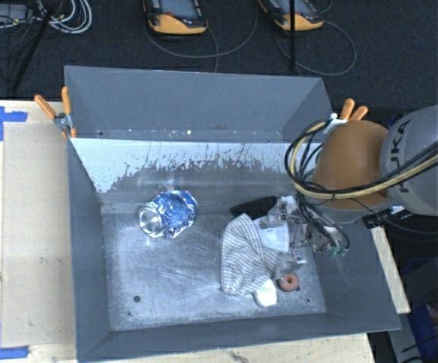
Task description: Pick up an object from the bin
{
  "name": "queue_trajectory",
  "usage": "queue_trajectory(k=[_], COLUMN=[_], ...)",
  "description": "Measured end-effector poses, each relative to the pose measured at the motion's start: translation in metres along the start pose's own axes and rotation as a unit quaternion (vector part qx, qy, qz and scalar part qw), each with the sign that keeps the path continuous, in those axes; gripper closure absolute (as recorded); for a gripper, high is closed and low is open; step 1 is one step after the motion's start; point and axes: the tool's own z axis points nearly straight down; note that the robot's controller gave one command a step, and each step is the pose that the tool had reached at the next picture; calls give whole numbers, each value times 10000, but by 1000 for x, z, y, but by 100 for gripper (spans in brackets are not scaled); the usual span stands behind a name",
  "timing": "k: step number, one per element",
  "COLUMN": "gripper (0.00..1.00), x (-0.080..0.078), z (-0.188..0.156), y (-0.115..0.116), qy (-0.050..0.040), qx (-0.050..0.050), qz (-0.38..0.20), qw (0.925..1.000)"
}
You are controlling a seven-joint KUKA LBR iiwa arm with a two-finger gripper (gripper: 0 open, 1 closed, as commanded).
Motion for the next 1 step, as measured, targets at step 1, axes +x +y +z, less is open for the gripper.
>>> queue_trajectory(k=[1], gripper=[0], x=[0], z=[0], y=[0], qy=[0], qx=[1], qz=[-3], qw=[10000])
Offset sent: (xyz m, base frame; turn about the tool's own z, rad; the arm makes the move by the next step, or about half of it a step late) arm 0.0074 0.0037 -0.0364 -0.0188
